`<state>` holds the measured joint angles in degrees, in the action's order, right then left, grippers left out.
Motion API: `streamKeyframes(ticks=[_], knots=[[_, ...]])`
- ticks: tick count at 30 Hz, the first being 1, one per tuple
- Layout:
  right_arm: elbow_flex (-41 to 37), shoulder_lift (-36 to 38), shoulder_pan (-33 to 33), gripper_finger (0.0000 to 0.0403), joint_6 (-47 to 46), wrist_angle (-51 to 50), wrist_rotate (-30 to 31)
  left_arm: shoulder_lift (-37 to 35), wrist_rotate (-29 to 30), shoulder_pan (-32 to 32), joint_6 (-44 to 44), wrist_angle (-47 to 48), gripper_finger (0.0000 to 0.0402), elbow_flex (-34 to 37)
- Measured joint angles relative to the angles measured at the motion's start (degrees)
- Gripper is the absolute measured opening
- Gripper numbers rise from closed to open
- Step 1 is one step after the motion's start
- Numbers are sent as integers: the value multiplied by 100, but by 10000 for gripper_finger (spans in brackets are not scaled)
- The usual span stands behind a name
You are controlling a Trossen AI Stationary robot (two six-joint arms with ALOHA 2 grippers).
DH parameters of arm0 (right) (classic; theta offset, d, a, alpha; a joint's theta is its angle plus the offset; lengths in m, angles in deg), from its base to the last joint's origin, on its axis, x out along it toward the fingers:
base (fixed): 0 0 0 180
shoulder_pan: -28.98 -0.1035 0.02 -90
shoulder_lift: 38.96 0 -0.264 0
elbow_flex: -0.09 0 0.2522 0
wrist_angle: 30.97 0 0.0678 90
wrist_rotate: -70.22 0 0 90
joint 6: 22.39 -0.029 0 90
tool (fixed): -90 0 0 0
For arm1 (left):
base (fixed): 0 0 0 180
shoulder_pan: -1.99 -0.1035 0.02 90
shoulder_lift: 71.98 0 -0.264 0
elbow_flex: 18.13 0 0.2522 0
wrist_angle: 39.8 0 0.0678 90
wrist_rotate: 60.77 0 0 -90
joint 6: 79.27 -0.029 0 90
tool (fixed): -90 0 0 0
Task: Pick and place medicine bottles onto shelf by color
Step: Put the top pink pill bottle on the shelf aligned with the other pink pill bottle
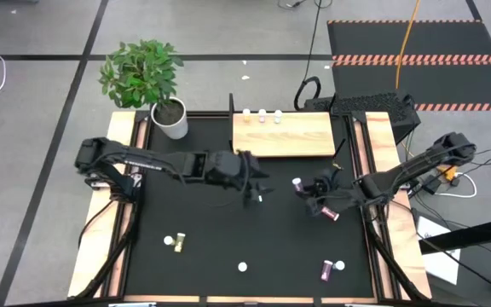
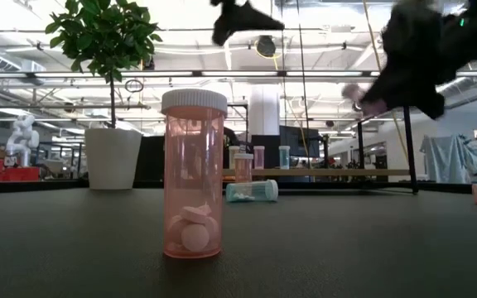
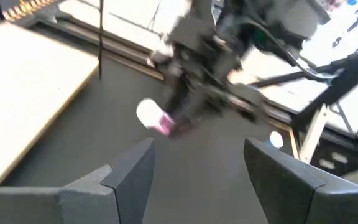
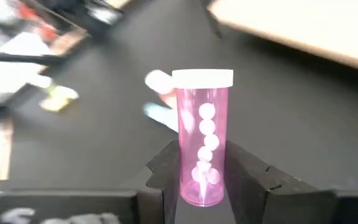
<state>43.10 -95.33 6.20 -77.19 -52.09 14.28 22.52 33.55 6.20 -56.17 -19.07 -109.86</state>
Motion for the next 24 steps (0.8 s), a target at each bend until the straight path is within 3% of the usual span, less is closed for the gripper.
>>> streamKeyframes(ticks=[7,16,24], knots=[[2,570,-485,101,1455,971,357,291,0,-98,-263,180,248,-1039],[5,738,-694,100,3104,2632,328,465,63,34,-245,-521,248,-1070],[5,738,-965,100,3297,2726,326,647,-42,133,-241,-1121,248,-1063]])
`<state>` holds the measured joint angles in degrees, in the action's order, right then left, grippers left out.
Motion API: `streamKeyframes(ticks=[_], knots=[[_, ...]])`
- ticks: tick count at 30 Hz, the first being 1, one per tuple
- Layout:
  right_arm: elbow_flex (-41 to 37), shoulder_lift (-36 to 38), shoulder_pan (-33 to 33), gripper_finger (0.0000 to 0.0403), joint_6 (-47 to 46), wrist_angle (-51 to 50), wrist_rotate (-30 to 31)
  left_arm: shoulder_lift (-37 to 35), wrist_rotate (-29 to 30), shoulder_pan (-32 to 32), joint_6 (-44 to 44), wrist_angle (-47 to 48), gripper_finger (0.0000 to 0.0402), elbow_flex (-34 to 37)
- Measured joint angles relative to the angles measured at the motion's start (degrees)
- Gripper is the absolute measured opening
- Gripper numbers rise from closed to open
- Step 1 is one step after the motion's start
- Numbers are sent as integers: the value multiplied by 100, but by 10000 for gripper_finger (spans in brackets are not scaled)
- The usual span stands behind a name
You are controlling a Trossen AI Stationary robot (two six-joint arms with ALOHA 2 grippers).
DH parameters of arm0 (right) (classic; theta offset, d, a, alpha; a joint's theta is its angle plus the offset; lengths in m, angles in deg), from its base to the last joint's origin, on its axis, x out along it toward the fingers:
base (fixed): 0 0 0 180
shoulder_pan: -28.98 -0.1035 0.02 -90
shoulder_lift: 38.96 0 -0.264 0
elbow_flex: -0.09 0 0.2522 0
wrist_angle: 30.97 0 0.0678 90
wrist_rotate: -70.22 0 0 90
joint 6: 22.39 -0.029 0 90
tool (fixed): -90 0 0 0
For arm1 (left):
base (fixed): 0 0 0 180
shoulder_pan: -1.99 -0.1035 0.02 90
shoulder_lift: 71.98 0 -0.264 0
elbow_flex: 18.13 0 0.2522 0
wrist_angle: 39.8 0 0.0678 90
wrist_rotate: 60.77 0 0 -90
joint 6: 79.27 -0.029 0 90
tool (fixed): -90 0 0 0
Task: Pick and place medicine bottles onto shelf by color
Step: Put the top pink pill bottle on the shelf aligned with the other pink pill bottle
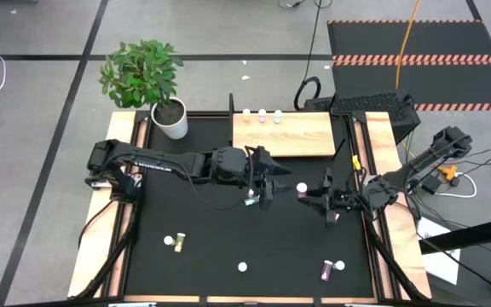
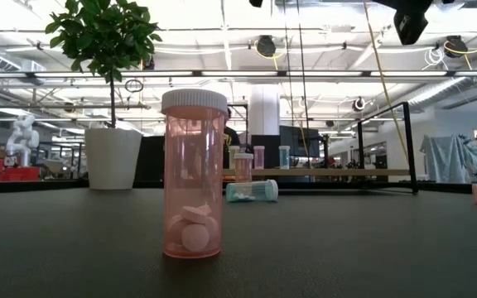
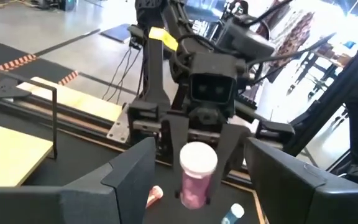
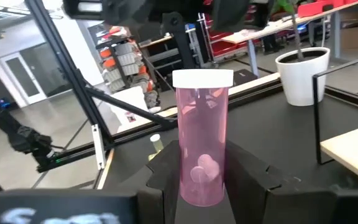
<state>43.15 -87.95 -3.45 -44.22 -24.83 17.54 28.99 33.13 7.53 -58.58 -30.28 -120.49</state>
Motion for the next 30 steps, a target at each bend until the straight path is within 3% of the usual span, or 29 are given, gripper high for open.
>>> streamKeyframes(ticks=[11,22,30], knots=[[0,-104,-144,100,-166,182,17,-31,-7,44,105,30,256,0],[0,-456,-144,100,-299,340,15,-31,-136,22,34,186,360,0],[2,-636,-144,100,-294,544,2,-31,-138,-53,1,405,350,0]])
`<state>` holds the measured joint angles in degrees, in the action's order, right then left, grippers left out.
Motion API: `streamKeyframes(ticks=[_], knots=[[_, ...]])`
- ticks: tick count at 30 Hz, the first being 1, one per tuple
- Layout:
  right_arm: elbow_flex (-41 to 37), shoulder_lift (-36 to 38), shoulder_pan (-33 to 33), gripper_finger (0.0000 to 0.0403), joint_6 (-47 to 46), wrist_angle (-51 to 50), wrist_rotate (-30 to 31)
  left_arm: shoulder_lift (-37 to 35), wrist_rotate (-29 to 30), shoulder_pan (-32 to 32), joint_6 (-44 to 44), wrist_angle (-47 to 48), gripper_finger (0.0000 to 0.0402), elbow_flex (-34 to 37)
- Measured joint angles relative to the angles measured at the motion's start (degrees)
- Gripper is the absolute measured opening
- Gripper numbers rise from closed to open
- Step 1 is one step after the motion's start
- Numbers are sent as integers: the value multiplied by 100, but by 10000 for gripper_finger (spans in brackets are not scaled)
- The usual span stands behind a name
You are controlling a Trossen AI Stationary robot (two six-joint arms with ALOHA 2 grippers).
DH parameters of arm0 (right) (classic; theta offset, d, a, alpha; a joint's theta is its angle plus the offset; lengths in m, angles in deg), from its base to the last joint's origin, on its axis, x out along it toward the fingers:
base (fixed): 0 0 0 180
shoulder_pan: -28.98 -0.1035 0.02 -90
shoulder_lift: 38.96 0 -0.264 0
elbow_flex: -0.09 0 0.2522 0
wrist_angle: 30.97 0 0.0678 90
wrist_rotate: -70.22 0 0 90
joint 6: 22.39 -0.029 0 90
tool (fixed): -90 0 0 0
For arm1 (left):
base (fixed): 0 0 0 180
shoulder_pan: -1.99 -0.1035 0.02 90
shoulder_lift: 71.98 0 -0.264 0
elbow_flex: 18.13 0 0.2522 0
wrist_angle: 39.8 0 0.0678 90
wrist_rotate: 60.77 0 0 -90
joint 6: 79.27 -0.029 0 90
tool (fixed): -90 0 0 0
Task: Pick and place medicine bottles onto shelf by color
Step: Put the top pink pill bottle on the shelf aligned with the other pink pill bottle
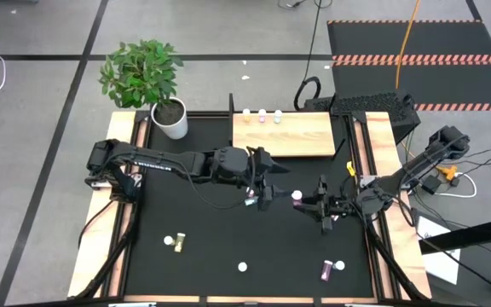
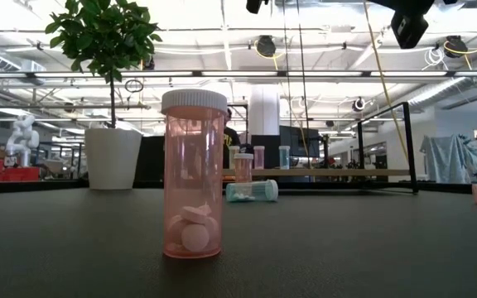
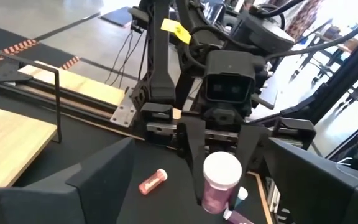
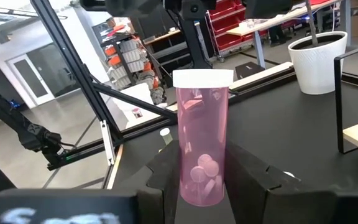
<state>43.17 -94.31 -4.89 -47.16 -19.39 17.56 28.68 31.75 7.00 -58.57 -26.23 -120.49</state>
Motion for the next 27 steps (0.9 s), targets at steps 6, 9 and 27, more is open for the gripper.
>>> streamKeyframes(ticks=[6,9,27], knots=[[0,29,81,100,-52,28,-168,-73,9,-37,-74,30,328,0],[0,42,128,100,-199,19,-328,-126,12,-30,-263,51,329,0],[0,40,687,100,180,315,-758,-553,-837,-535,-1105,-309,318,3]])
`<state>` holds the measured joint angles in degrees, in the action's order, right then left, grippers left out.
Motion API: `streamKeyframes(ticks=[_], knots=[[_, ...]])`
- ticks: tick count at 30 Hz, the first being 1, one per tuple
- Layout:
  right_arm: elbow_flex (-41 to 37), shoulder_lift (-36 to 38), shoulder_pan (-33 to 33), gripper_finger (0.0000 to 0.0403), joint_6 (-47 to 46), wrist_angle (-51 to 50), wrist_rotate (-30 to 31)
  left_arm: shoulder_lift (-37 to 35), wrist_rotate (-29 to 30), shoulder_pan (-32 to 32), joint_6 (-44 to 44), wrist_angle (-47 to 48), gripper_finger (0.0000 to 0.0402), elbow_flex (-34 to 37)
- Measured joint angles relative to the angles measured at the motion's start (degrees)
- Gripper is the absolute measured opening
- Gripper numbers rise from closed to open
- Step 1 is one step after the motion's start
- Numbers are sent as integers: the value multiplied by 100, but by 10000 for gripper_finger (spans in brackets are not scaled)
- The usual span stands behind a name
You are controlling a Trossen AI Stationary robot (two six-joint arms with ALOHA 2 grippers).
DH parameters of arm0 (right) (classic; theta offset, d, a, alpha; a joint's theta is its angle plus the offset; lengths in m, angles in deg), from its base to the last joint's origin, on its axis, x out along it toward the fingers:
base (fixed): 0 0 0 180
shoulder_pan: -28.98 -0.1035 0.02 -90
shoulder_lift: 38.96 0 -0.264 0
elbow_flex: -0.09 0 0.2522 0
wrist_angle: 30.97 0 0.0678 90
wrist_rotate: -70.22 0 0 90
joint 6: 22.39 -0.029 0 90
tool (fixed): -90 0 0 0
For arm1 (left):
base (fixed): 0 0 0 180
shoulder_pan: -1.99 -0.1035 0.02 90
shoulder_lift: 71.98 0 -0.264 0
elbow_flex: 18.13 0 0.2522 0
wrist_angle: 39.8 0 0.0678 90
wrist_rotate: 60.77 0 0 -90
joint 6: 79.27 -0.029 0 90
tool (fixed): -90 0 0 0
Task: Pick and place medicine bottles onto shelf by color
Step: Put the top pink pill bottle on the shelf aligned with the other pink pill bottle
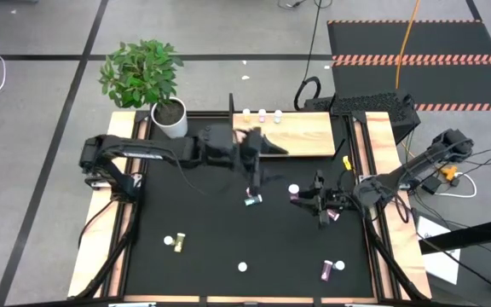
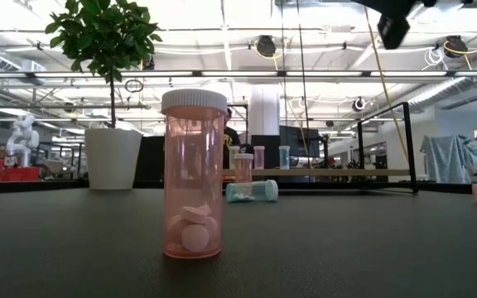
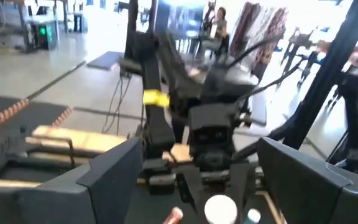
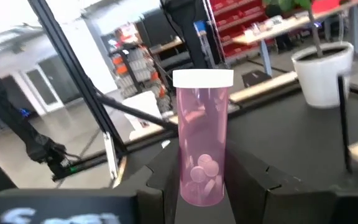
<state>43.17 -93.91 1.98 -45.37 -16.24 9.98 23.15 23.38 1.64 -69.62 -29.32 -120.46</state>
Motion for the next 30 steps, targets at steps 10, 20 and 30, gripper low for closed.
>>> streamKeyframes(ticks=[10,20,30], knots=[[2,3,1542,100,223,502,-739,-337,-1841,-1143,-428,679,325,-5],[22,-366,2230,100,573,1169,-627,-337,-3021,-2090,-963,800,328,-3],[539,-1260,2973,100,1402,1311,-978,-16,-2492,-1885,-1380,1049,322,7]])
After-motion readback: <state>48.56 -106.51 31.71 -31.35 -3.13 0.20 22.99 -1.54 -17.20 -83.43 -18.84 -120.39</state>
